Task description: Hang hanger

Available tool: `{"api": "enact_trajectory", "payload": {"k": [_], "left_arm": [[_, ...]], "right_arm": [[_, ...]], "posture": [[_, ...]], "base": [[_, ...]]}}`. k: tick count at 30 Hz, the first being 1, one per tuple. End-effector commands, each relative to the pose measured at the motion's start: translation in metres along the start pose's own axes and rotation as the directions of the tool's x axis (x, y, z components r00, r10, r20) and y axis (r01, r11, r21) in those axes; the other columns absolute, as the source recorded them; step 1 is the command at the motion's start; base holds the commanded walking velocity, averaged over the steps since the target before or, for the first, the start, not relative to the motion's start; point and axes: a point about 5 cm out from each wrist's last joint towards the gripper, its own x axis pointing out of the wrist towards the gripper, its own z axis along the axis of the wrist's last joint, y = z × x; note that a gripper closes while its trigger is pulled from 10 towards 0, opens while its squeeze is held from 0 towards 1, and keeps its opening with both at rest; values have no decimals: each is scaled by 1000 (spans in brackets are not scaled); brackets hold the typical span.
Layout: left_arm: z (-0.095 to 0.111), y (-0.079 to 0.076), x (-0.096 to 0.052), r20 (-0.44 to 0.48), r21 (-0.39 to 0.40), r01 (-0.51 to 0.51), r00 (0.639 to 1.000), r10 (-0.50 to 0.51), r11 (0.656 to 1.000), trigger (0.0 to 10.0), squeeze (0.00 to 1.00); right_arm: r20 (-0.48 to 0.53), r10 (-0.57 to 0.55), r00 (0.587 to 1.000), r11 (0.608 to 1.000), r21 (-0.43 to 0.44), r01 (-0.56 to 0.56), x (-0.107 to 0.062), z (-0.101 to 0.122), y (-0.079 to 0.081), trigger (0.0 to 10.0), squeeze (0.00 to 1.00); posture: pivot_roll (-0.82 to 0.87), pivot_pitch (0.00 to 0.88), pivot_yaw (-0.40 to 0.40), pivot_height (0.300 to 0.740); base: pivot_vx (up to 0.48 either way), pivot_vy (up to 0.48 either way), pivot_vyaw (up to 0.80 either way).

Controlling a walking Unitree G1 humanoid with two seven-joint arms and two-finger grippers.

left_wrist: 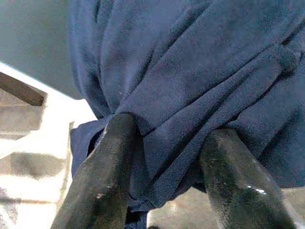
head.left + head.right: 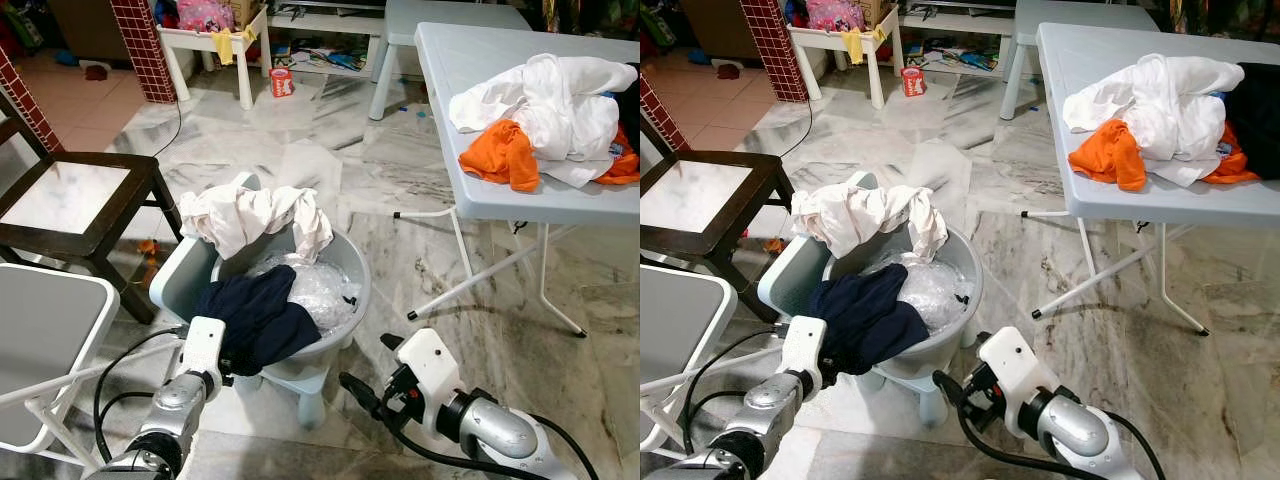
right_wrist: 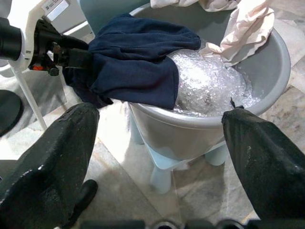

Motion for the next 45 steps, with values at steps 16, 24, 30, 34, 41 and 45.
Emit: {"api": "enact_trajectory", "payload": {"k": [16,24,30,34,41,45], "left_arm": [[61,17,4,289,62,-119,953,96,991,0,0],[134,4,-2,602,78,-89,798,24,993,0,0],[179,-21,-11,735,91,-14,676,-57,996,0,0],[180,-30,-11,740,110,6,667,-86,994,0,0],[166,-22,-16,726,89,-79,688,-10,993,10000,0],[110,-3,-16,613,12,-175,779,131,984,10000,1000]], "right_arm": [[2,-11,1000,1000,-13,11,8,-2,-1,10000,0],[29,-15,999,1000,-18,16,24,0,0,10000,0],[32,-39,999,999,-31,40,25,-4,-4,10000,0],[41,-53,998,998,-30,54,27,-4,-6,10000,0],[55,-71,996,997,-28,73,29,-4,-6,10000,0],[51,-54,997,998,-34,56,30,-7,-2,10000,0]], "posture": [[-267,119,3,740],[-216,102,15,740],[-189,94,29,740],[-189,92,37,740],[-180,91,37,740],[-172,90,28,740]], "base": [[0,0,0],[0,0,0],[0,0,0],[0,0,0],[0,0,0],[0,0,0]]}}
